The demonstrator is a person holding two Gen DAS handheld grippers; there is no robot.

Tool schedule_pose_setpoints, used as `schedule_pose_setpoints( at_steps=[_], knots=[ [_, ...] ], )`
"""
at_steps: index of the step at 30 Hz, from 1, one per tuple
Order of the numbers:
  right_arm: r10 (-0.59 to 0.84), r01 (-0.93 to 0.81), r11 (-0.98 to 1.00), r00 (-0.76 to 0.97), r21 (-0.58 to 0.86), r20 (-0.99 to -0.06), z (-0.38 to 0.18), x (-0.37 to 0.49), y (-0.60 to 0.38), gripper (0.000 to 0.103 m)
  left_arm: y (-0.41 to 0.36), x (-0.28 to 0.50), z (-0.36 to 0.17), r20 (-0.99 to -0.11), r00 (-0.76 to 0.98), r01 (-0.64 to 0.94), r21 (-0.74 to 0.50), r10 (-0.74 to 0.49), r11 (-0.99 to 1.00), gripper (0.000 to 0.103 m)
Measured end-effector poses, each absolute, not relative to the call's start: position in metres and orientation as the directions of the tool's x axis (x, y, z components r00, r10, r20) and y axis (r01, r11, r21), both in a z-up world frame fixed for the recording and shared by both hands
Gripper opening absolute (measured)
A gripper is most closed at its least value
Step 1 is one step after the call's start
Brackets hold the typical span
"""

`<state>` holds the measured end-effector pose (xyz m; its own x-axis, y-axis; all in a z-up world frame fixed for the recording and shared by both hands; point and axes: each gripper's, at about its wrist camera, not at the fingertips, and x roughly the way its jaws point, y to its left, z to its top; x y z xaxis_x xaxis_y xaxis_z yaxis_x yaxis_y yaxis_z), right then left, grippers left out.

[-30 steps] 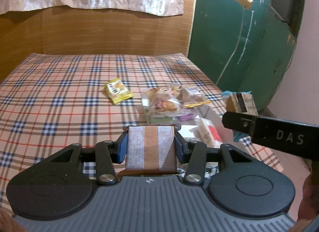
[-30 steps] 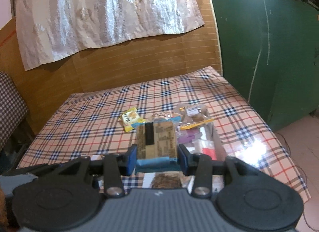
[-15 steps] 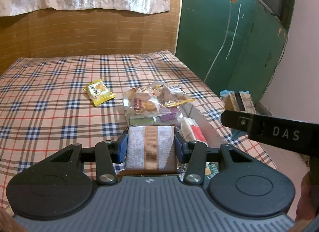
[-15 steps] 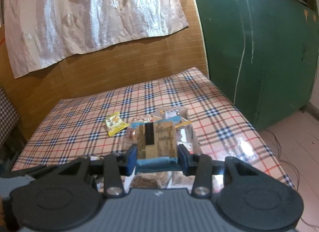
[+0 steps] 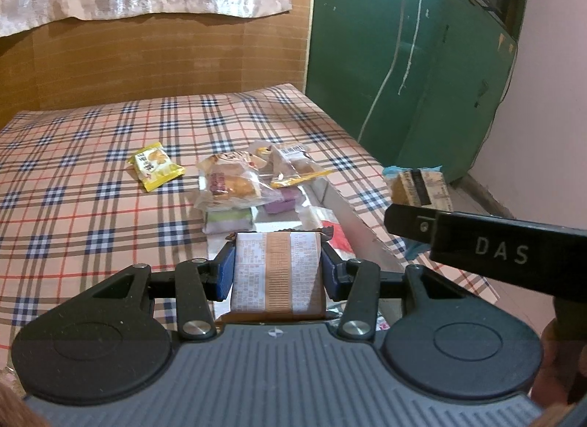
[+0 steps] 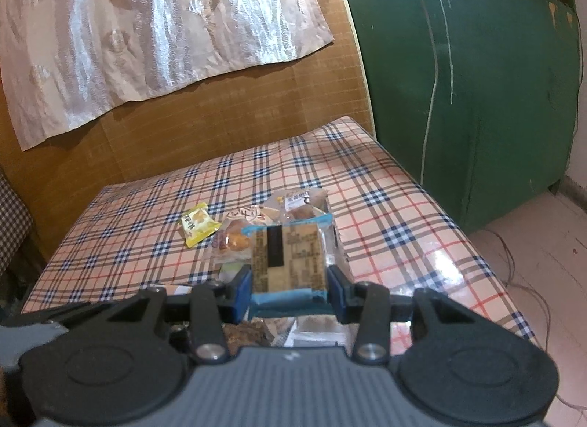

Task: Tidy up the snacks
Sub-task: 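Carry the square cake and blue biscuit pack over the white box with both tools, then lower both snacks into the white box and open both tools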

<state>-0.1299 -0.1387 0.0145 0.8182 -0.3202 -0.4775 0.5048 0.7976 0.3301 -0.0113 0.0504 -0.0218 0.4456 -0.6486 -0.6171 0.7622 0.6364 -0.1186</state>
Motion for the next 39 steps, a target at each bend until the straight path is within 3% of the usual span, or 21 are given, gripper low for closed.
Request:
schedule_pose_setpoints(
  at_steps=[24,26,28,32,39],
  knots=[
    [-0.266,0.493,0.794,0.808,0.357,-0.525,-0.008,-0.126,-0.154,0.042,0.048,-0.020,-0.039,-0.647,0.331,0.822,-0.160,-0.687,0.547,0.057],
    [-0.261,0.491,0.795,0.807,0.356,-0.530,-0.010,-0.124,-0.153,0.042,0.048,-0.019,-0.041,-0.646,0.321,0.826,-0.166,-0.693,0.538,0.060],
    [-0.256,0.492,0.794,0.804,0.358,-0.537,-0.012,-0.123,-0.153,0.045,0.050,-0.018,-0.041,-0.641,0.325,0.825,-0.166,-0.695,0.540,0.072],
    [-0.257,0.496,0.786,0.806,0.370,-0.533,-0.013,-0.123,-0.151,0.048,0.055,-0.015,-0.039,-0.634,0.344,0.816,-0.163,-0.692,0.555,0.073],
    [-0.270,0.480,0.798,0.826,0.365,-0.495,-0.003,-0.123,-0.141,0.051,0.076,-0.011,-0.029,-0.617,0.413,0.774,-0.150,-0.670,0.616,0.086]
  ],
)
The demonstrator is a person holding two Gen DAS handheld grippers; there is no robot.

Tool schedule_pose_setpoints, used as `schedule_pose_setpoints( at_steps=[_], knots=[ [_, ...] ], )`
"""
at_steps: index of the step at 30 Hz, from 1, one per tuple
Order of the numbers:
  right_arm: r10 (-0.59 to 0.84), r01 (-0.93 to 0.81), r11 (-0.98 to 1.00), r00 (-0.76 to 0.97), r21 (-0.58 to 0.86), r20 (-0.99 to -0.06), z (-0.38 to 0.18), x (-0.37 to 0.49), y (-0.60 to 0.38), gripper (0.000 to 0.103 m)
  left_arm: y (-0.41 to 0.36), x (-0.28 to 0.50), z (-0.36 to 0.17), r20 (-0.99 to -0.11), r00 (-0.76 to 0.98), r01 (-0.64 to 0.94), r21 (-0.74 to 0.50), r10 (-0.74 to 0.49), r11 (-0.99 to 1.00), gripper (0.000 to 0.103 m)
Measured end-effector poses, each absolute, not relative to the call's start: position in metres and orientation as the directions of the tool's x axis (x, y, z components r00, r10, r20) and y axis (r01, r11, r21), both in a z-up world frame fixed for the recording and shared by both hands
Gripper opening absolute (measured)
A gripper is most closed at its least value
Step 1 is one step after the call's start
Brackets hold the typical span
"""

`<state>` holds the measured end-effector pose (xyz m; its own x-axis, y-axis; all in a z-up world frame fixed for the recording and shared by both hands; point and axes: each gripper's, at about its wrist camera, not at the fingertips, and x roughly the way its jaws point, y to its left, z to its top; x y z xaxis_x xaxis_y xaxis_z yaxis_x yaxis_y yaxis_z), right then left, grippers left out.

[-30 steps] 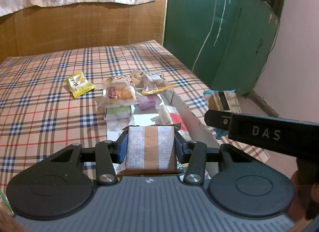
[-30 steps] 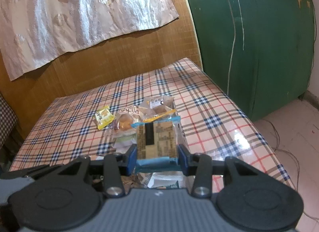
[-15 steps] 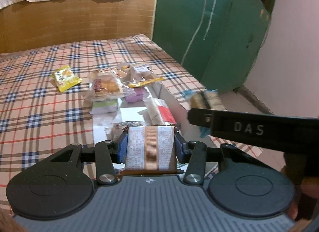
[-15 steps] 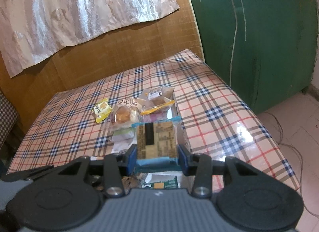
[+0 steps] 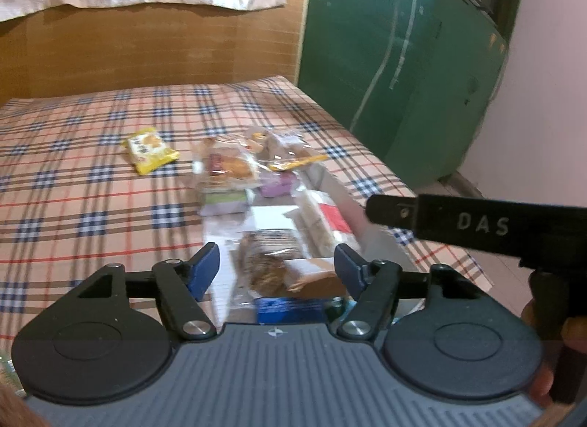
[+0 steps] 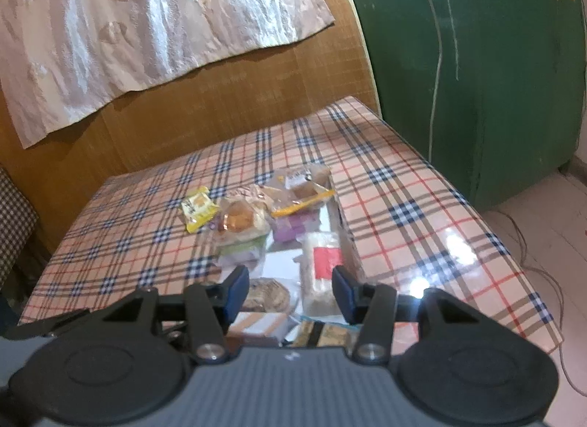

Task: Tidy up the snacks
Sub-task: 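Lower both snacks into the white box and open both tools, then grasp the green-wrapped cake with the left tool while the right tool grasps the yellow cracker packet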

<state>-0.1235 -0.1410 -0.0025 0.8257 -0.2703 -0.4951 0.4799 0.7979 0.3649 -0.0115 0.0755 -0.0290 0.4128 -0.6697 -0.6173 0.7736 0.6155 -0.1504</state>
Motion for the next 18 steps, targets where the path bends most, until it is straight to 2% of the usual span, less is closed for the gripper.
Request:
schedule_pose_setpoints(
  at_steps=[9,13,18],
  knots=[
    [-0.223,0.411,0.834,0.861,0.367,-0.457,0.005,-0.113,-0.110,0.058,0.166,-0.002,-0.030,-0.575,0.568,0.688,-0.060,-0.588,0.723,0.097],
    [-0.172,0.353,0.862,0.878,0.364,-0.446,0.006,-0.104,-0.088,0.059,0.233,0.004,-0.045,-0.571,0.646,0.607,-0.018,-0.506,0.794,0.096],
    [-0.118,0.291,0.890,0.891,0.351,-0.438,0.007,-0.089,-0.065,0.059,0.288,0.015,-0.068,-0.618,0.666,0.544,0.018,-0.418,0.839,0.092]
  ],
)
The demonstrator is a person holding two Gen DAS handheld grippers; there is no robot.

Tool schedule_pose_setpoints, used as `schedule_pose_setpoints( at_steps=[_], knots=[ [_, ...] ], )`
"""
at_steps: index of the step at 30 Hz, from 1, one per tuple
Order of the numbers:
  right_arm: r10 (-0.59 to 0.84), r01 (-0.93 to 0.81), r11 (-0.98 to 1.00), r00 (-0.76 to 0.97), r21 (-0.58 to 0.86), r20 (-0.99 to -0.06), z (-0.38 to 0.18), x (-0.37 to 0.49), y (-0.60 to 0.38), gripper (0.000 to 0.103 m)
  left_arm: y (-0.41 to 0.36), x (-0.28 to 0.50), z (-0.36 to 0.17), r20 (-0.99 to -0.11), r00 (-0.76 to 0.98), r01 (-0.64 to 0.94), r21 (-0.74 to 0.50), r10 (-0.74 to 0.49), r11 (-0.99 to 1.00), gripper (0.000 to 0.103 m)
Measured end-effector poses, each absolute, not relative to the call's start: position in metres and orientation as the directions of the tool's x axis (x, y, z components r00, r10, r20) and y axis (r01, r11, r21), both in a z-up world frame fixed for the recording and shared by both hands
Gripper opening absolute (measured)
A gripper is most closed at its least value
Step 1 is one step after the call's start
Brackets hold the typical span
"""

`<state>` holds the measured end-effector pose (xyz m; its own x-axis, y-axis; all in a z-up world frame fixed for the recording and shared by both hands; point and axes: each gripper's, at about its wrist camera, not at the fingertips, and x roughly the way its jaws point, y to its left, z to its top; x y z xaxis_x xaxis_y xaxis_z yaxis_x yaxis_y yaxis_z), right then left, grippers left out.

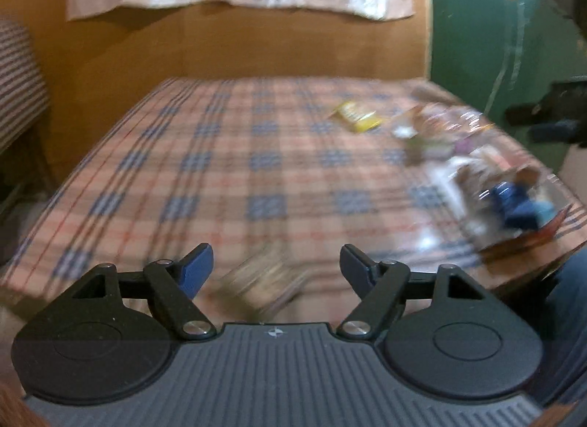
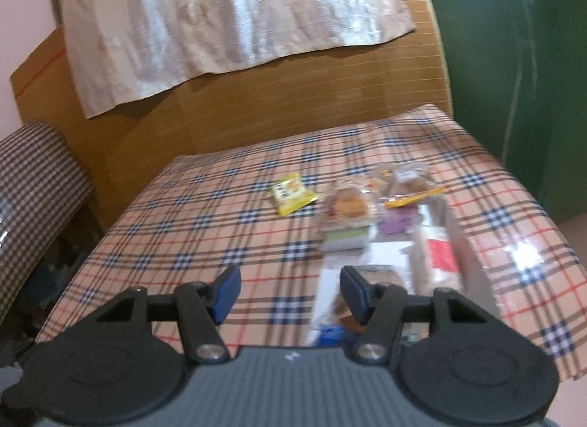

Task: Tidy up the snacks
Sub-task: 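Grasp the green-wrapped cake with the left tool while the right tool grasps the yellow cracker packet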

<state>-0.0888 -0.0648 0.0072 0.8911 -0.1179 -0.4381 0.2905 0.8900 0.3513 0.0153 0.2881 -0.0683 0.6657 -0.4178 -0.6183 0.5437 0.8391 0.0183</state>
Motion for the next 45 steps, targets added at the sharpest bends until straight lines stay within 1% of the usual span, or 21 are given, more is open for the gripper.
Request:
schedule_pose_setpoints(
  at_steps=[3,4,8,11,13,14,15,16,17,18,19,23,32,35,37,39,40,44,45],
  knots=[
    [-0.098,0.270,0.898,0.894,0.349,-0.438,0.008,-0.081,-0.057,0.060,0.300,0.023,-0.077,-0.629,0.660,0.535,0.011,-0.410,0.845,0.093],
    [-0.093,0.265,0.898,0.894,0.350,-0.438,0.008,-0.080,-0.055,0.060,0.301,0.026,-0.079,-0.633,0.651,0.549,0.010,-0.419,0.836,0.096],
    [-0.087,0.259,0.901,0.893,0.347,-0.442,0.009,-0.076,-0.051,0.060,0.296,0.035,-0.092,-0.647,0.605,0.632,0.037,-0.463,0.774,0.101],
    [-0.089,0.261,0.901,0.893,0.346,-0.442,0.009,-0.075,-0.051,0.061,0.290,0.045,-0.101,-0.662,0.577,0.680,0.064,-0.479,0.730,0.101],
    [-0.091,0.267,0.897,0.892,0.352,-0.444,0.009,-0.075,-0.053,0.061,0.292,0.050,-0.108,-0.674,0.561,0.693,0.064,-0.481,0.718,0.093],
    [-0.091,0.268,0.896,0.891,0.355,-0.444,0.009,-0.074,-0.053,0.061,0.290,0.054,-0.111,-0.682,0.549,0.704,0.066,-0.483,0.708,0.094],
    [-0.091,0.269,0.895,0.891,0.357,-0.444,0.009,-0.073,-0.053,0.061,0.290,0.057,-0.113,-0.678,0.549,0.708,0.067,-0.489,0.703,0.092],
    [-0.091,0.270,0.894,0.891,0.357,-0.445,0.009,-0.072,-0.052,0.062,0.289,0.060,-0.113,-0.674,0.545,0.712,0.058,-0.499,0.699,0.086],
    [-0.093,0.271,0.895,0.890,0.355,-0.447,0.009,-0.071,-0.052,0.062,0.289,0.063,-0.114,-0.672,0.542,0.713,0.051,-0.504,0.699,0.084],
    [-0.092,0.270,0.896,0.890,0.353,-0.448,0.009,-0.071,-0.052,0.062,0.288,0.066,-0.115,-0.669,0.543,0.712,0.046,-0.508,0.700,0.072],
    [-0.092,0.271,0.896,0.889,0.352,-0.449,0.009,-0.069,-0.052,0.061,0.287,0.069,-0.116,-0.666,0.539,0.714,0.036,-0.516,0.699,0.068],
    [-0.076,0.265,0.895,0.883,0.359,-0.464,0.006,-0.057,-0.050,0.062,0.278,0.084,-0.117,-0.666,0.543,0.694,0.014,-0.511,0.719,0.067],
    [0.000,0.229,0.904,0.844,0.362,-0.536,-0.019,0.012,-0.028,0.062,0.231,0.136,-0.116,-0.695,0.574,0.604,0.003,-0.432,0.797,0.066],
    [0.009,0.227,0.907,0.832,0.355,-0.555,-0.028,0.037,-0.024,0.062,0.210,0.156,-0.117,-0.703,0.580,0.579,0.000,-0.412,0.815,0.066],
    [-0.002,0.231,0.911,0.830,0.341,-0.558,-0.028,0.053,-0.025,0.062,0.197,0.170,-0.117,-0.706,0.589,0.567,0.013,-0.394,0.824,0.066],
    [-0.016,0.242,0.914,0.823,0.325,-0.568,-0.026,0.071,-0.032,0.062,0.188,0.185,-0.117,-0.708,0.591,0.548,0.000,-0.387,0.837,0.066],
    [-0.023,0.244,0.917,0.822,0.316,-0.569,-0.023,0.080,-0.037,0.063,0.183,0.196,-0.116,-0.708,0.594,0.537,-0.005,-0.382,0.844,0.066],
    [-0.047,0.252,0.928,0.810,0.275,-0.584,-0.013,0.123,-0.060,0.076,0.164,0.233,-0.117,-0.706,0.605,0.511,-0.009,-0.367,0.859,0.066],
    [-0.046,0.249,0.932,0.803,0.263,-0.595,-0.011,0.136,-0.066,0.076,0.160,0.239,-0.118,-0.705,0.608,0.510,-0.005,-0.365,0.860,0.066]
  ],
)
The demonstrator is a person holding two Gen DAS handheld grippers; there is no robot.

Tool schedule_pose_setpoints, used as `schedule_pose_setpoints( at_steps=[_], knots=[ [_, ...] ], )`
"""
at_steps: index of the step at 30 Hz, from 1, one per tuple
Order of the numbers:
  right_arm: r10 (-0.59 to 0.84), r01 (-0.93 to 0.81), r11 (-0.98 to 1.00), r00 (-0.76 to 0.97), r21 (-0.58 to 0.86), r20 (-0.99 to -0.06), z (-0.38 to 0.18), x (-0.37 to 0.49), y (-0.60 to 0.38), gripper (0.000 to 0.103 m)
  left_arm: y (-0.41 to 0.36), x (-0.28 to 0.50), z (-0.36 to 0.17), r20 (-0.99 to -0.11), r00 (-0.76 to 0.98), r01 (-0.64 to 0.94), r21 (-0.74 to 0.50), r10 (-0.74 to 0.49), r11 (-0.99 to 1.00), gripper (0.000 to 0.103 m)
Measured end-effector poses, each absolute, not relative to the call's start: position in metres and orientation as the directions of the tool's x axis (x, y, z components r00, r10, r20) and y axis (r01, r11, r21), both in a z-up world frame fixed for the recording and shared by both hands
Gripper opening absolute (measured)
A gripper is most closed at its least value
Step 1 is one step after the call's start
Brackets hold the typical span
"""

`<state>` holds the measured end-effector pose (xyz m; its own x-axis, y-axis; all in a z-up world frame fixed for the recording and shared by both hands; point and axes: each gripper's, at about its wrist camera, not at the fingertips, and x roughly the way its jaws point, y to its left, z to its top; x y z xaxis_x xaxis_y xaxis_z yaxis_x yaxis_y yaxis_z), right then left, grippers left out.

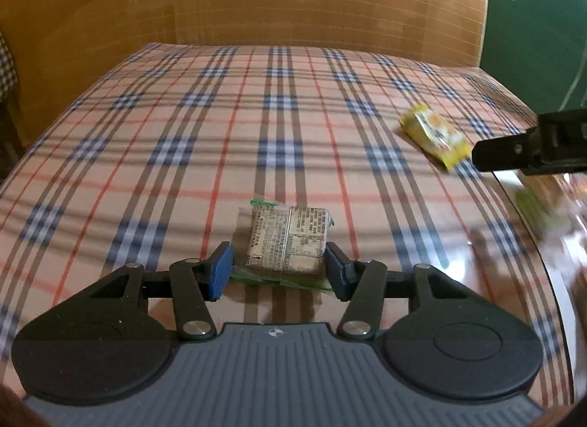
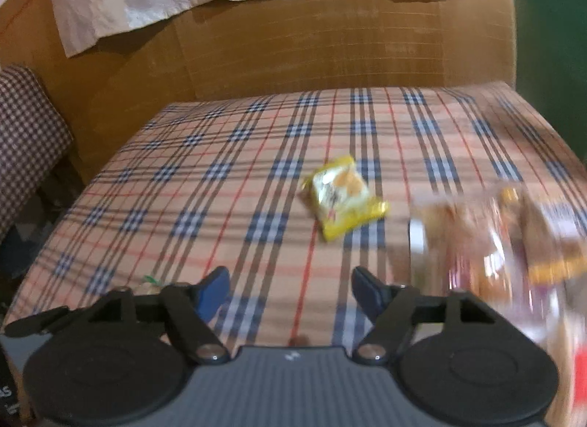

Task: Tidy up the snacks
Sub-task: 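Grasp the green-wrapped cake with the left tool while the right tool grasps the yellow cracker packet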

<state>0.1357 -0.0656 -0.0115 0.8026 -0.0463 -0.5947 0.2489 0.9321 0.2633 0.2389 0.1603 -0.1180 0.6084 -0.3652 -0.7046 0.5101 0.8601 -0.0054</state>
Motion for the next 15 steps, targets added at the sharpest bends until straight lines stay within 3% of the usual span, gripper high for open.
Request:
schedule_pose_setpoints(
  at_steps=[4,9,15],
  knots=[
    [-0.077,0.264,0.939,0.786,0.220,-0.614,-0.012,0.176,-0.083,0.079,0.143,0.273,-0.117,-0.696,0.624,0.503,0.009,-0.356,0.864,0.066],
    [-0.080,0.270,0.943,0.751,0.194,-0.655,-0.027,0.215,-0.101,0.093,0.132,0.300,-0.117,-0.696,0.616,0.495,-0.022,-0.369,0.869,0.065],
    [-0.140,0.298,0.947,0.716,0.118,-0.684,-0.038,0.249,-0.115,0.099,0.133,0.311,-0.116,-0.667,0.642,0.469,-0.050,-0.379,0.882,0.100]
  ],
)
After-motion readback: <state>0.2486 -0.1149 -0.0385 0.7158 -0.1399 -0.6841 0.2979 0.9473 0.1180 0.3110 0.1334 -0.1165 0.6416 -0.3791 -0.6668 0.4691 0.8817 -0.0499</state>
